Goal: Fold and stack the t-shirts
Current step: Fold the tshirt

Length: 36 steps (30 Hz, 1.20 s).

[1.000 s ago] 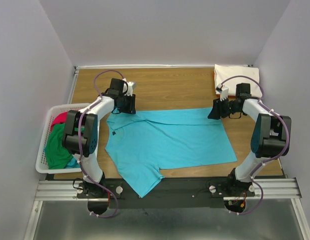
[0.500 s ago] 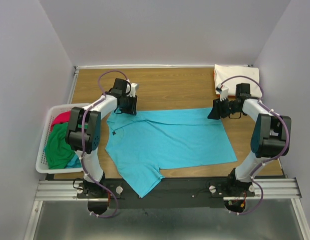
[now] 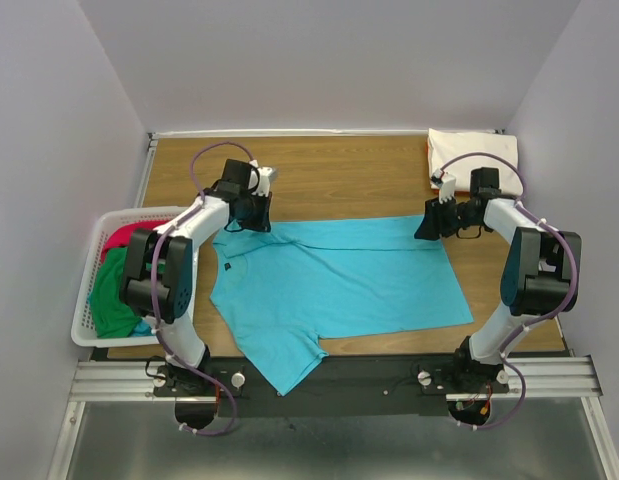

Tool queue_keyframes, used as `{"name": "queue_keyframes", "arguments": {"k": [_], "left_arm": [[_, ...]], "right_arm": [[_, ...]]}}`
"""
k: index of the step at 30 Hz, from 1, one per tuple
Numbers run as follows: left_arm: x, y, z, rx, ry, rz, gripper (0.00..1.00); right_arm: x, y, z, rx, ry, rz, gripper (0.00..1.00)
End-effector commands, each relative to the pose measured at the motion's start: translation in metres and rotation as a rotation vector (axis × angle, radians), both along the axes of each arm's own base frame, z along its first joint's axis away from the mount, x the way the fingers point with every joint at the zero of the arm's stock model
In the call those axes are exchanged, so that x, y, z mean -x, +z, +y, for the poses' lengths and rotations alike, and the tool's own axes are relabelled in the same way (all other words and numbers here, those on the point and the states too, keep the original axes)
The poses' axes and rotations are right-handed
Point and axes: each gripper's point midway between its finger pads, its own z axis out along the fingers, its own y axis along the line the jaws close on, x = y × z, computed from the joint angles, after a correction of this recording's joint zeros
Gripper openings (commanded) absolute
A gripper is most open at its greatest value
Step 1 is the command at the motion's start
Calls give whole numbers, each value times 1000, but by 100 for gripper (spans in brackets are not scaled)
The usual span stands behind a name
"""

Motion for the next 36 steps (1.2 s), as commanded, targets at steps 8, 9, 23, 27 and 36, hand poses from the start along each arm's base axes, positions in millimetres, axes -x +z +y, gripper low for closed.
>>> {"name": "queue_keyframes", "arguments": {"k": [8,9,23,27,36], "left_arm": [[101,2,-42,223,-118,120,12],[115,2,-49,257,-134,144,15],[51,110,16,215,268,-325,68],[27,115,54,312,386,-368,69],[-16,102,96,302,524,-329,68]], "right_arm": [[3,4,-1,7,-1,-5,52],[3,5,-1,9,0,-7,52],[-15,2,-19,94,-90,-4,52],[-44,-2,-42,179,-202,-4,51],[-81,-21,-59,224,-299,26,51]]}}
